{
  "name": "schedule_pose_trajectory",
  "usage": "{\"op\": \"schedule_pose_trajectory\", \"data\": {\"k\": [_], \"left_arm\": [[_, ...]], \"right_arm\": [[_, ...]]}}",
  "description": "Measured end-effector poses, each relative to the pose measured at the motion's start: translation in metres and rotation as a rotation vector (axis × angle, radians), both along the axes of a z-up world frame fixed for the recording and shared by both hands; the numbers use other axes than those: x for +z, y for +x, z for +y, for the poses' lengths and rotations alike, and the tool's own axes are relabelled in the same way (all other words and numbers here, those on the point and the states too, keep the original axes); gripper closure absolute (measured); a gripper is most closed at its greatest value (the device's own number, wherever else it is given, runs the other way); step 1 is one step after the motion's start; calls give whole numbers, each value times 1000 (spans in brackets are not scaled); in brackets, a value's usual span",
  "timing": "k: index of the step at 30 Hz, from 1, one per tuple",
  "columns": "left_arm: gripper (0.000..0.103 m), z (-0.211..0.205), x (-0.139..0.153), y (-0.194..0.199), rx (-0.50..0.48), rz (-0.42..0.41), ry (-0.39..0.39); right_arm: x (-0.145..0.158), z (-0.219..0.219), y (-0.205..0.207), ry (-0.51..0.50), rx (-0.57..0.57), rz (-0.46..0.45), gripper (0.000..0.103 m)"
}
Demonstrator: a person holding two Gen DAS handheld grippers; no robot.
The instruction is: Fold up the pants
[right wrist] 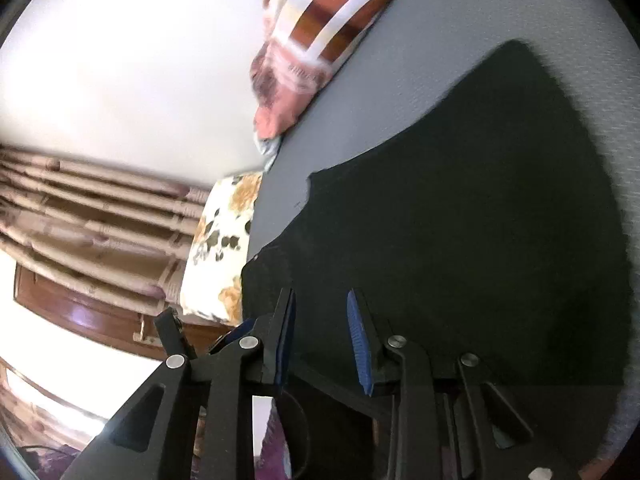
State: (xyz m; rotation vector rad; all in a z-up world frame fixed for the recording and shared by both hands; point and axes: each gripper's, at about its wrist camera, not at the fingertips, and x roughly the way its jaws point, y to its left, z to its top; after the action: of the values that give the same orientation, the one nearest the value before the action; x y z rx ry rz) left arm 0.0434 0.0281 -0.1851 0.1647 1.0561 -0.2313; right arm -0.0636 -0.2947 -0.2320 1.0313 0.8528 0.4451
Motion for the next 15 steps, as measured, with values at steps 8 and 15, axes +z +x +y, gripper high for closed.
{"op": "schedule_pose_trajectory", "data": {"k": [8, 15], "left_arm": [[14, 1, 1, 0, 8, 13, -8], [14, 50, 37, 10, 132, 3, -86]], "right_arm": [[8, 40, -10, -133, 108, -19, 76], [11, 126, 9, -483, 323, -60, 76]]}}
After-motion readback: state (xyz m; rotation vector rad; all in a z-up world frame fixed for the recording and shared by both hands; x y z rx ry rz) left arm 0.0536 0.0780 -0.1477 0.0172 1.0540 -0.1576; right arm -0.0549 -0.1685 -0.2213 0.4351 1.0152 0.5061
